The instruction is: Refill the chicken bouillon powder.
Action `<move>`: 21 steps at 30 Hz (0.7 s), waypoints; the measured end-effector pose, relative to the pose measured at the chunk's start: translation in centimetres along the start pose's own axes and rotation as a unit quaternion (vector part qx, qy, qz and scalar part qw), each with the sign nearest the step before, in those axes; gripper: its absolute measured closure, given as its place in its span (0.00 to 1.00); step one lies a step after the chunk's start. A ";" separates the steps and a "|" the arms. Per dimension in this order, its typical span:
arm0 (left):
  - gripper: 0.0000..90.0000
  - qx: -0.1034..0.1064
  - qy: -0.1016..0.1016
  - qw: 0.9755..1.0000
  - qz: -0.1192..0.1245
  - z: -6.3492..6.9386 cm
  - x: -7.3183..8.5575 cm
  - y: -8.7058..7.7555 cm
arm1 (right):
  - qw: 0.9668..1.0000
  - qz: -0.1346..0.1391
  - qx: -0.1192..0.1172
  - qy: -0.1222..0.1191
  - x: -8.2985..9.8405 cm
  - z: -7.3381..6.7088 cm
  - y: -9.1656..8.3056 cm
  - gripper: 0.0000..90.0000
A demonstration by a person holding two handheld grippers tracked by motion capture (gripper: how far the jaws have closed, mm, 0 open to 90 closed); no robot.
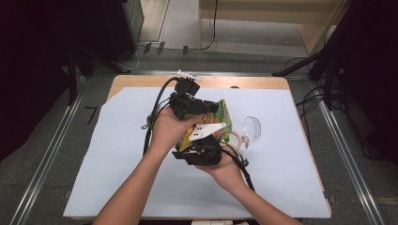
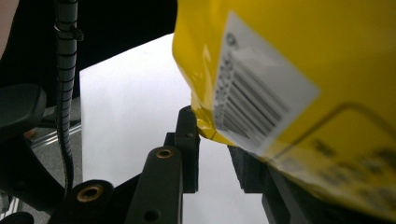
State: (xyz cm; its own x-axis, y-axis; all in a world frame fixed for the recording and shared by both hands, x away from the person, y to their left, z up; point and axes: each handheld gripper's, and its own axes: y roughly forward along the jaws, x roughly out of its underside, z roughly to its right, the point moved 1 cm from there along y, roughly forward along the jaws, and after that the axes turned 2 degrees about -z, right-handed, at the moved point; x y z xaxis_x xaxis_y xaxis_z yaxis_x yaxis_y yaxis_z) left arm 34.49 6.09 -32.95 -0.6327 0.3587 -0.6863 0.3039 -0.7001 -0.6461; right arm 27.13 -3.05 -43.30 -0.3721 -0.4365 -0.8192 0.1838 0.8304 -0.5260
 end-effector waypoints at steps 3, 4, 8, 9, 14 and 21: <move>0.87 0.000 -0.001 1.000 0.000 0.0 0.0 0.0 | 1.000 -0.001 0.000 0.002 0.0 0.0 -0.1 0.84; 0.86 0.000 0.000 1.000 -0.001 0.0 0.0 0.1 | 1.000 -0.002 0.000 0.001 0.0 0.0 -0.1 0.84; 0.86 0.001 -0.001 1.000 -0.002 0.1 0.0 0.1 | 1.000 -0.006 -0.002 0.000 0.0 0.0 -0.2 0.84; 0.86 0.002 -0.001 1.000 -0.002 0.1 0.0 0.1 | 1.000 -0.006 -0.002 0.000 0.0 0.0 -0.2 0.84; 0.86 0.003 -0.002 1.000 -0.004 0.1 0.0 0.2 | 1.000 -0.007 0.000 0.002 0.1 0.0 -0.3 0.84; 0.86 0.011 -0.003 1.000 -0.009 0.2 -0.2 0.3 | 1.000 -0.004 -0.002 0.005 0.1 -0.1 -0.5 0.84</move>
State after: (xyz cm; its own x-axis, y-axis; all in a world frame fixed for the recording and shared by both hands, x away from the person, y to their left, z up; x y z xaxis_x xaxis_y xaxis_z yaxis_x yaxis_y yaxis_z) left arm 34.58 5.69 -32.88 -0.6425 0.3668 -0.6728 0.2779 -0.7067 -0.6507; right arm 26.88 -3.44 -43.08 -0.3835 -0.4397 -0.8121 0.1765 0.8283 -0.5318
